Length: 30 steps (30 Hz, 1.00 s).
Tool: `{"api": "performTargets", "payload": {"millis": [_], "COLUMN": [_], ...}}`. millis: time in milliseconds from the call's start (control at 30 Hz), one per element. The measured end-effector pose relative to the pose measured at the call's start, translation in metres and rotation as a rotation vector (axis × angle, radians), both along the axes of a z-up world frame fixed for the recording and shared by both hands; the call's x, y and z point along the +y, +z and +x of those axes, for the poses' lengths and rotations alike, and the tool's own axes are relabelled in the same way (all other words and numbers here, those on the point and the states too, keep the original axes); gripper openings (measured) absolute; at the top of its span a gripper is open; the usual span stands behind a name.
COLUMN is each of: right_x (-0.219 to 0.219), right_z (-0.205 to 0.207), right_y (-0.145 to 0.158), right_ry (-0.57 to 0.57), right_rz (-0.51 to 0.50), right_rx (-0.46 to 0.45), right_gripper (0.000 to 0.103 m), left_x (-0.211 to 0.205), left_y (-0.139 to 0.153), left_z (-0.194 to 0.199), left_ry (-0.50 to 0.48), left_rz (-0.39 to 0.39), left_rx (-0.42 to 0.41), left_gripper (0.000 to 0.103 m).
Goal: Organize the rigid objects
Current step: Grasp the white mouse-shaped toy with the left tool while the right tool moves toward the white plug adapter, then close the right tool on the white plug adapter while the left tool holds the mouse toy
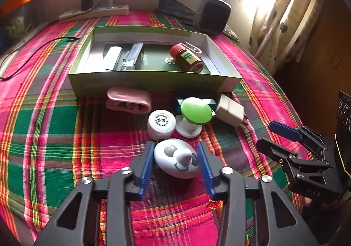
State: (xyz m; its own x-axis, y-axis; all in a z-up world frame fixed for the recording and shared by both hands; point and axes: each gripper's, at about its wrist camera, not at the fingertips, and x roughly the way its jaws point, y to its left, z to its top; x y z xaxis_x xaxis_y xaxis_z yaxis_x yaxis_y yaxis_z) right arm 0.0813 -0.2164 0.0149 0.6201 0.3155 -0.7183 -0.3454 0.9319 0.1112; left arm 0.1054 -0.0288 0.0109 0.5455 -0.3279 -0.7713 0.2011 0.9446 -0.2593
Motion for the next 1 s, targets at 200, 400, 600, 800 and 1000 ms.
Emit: {"api": "performTargets", "payload": {"millis": [200, 400, 600, 800, 1000], "right_x": [0.005, 0.010, 0.019, 0.031, 0.036], "right_z": [0.001, 0.005, 0.012, 0.025, 0.041], "right_y": [-0.001, -0.002, 0.001, 0.002, 0.000], "right_ry": [0.001, 0.003, 0.011, 0.044, 0.059], "right_rz": [-0.016, -0.032, -0.061, -0.085, -0.092], "right_rx": [0.004, 0.009, 0.002, -0.013, 0.004], "right_gripper": [0.059, 0.059, 0.059, 0.059, 0.059], "left_x": [0.004, 0.012, 0.027, 0.041, 0.052], "left_y": [0.002, 0.003, 0.003, 0.002, 0.001], "left_z": [-0.002, -0.005, -0.006, -0.006, -0.004], "left_ry": [-0.005, 0.006, 0.033, 0.059, 0.074], "left_rz": [-0.012, -0.012, -0.020, -0.027, -0.036], "left_rx": [-0.016, -0.025, -0.028, -0.029, -0.028], "left_gripper": [0.031, 0.031, 0.031, 0.031, 0.031]}}
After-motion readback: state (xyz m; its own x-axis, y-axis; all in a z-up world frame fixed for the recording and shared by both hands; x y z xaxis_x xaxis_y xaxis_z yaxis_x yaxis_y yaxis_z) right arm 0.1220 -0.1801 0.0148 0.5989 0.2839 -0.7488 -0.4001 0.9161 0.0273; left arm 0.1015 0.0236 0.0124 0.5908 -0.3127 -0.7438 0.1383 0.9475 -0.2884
